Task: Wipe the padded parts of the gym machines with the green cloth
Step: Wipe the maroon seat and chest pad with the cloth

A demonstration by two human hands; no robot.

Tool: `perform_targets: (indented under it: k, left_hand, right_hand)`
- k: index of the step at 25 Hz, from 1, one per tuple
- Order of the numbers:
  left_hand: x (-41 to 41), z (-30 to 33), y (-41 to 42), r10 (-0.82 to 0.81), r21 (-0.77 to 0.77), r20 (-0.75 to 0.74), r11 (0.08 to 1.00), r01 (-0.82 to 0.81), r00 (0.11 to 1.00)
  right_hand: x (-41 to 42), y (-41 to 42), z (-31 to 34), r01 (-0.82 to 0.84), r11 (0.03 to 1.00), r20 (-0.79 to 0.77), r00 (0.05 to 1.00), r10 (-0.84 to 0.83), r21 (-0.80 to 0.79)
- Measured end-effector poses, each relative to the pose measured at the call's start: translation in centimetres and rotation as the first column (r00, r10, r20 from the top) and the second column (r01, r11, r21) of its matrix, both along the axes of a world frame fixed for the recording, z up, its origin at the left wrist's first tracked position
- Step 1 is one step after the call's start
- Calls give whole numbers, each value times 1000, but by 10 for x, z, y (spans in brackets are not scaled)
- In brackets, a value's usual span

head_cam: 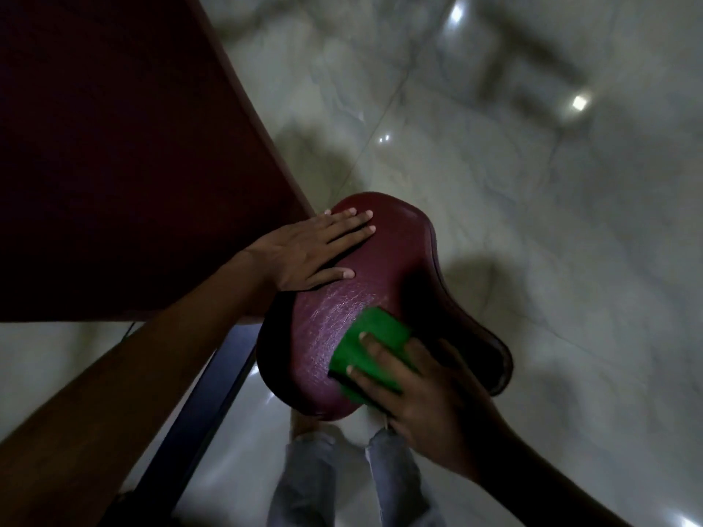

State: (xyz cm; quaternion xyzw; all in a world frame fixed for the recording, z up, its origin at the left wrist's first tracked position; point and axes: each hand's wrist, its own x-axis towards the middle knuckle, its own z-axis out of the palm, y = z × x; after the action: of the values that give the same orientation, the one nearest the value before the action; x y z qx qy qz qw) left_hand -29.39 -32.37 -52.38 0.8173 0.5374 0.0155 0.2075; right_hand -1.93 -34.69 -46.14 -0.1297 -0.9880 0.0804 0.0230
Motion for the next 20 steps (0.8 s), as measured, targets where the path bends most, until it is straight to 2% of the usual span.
perform_targets:
  k: [1, 2, 5, 6, 8, 10, 15, 18, 20]
  left_hand:
    - [-2, 0, 2, -20, 18, -3, 1000, 20, 1000]
    - [-4, 1, 5, -39, 31, -1, 999, 39, 999]
    - [-12, 5, 11, -95, 25, -3, 995, 95, 995]
    - [-14, 6, 12, -98, 22, -10, 995, 98, 995]
    - [-13, 7, 13, -91, 20, -4, 996, 91, 996]
    - [-10, 9, 13, -82, 8, 5, 997, 82, 997]
    - [-12, 10, 12, -55, -44, -23, 998, 54, 998]
    - [-8, 13, 9, -12, -75, 6, 997, 12, 1000]
    - [-3, 15, 6, 38, -94, 46, 995, -33, 998]
  right_hand:
    - [-4, 2, 5, -55, 998, 40, 998, 54, 20]
    - [-8, 6, 7, -34, 999, 85, 996, 32, 24]
    - [-34, -9, 2, 243, 970, 163, 957, -242, 11]
    - [-42, -25, -1, 231, 973, 166, 959, -229, 10]
    - [-47, -57, -8, 49, 998, 117, 992, -45, -30]
    - [-50, -58, -9, -55, 998, 131, 990, 59, -40]
    - [-84, -37, -22, 74, 997, 175, 982, -78, 32]
    - [-78, -58, -17, -111, 993, 171, 980, 103, 40]
    - [-46, -47, -8, -143, 990, 129, 981, 144, -14]
